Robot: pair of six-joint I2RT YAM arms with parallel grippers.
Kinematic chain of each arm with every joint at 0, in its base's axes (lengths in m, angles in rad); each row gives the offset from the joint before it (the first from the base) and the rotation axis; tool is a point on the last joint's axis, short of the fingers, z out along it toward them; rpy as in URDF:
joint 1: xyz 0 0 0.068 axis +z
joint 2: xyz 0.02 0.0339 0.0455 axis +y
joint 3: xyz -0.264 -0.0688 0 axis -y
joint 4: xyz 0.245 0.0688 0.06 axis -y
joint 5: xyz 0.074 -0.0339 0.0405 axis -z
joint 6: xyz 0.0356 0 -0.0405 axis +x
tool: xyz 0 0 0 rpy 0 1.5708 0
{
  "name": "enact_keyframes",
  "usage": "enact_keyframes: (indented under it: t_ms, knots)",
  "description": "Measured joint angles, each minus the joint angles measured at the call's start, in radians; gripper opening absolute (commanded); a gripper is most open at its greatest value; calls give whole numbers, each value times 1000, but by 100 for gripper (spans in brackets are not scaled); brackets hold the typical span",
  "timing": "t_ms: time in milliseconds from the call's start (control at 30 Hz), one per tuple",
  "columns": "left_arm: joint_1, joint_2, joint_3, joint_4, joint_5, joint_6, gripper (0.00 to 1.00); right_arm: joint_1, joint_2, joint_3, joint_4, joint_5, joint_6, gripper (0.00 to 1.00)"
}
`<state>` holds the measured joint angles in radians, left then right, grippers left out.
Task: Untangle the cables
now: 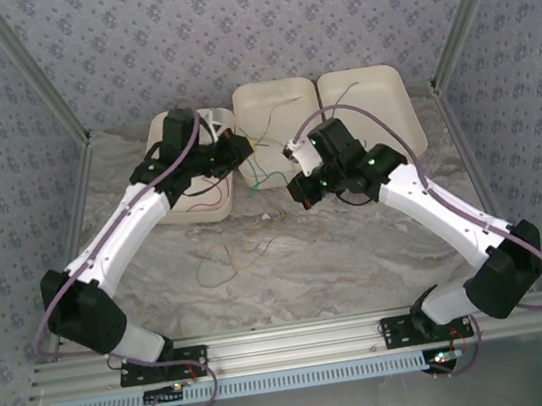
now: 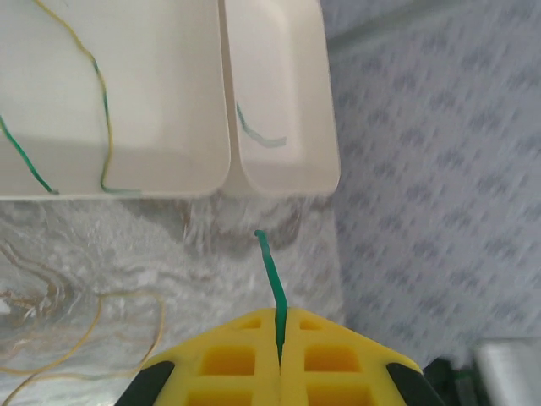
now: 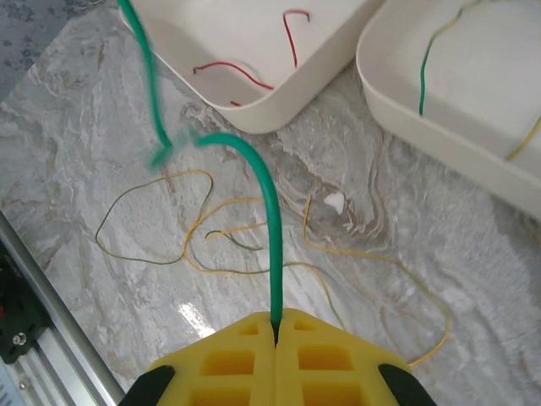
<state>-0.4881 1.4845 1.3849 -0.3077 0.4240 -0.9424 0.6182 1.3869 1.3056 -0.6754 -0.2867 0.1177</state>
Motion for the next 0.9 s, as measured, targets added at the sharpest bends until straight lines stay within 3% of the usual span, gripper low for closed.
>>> enact_keyframes:
  t_ms: [300,700,900]
  knots:
    - [176,-84,-40,178,-27,-211,0,-43,-40,-122,71,-74,76,0]
    - [201,5,-37,319,-18,-401,0,229,24,-46,43,42,-43,0]
    - [198,43,-17,351,-16,-459,0,318,103,13,51,109,-83,0]
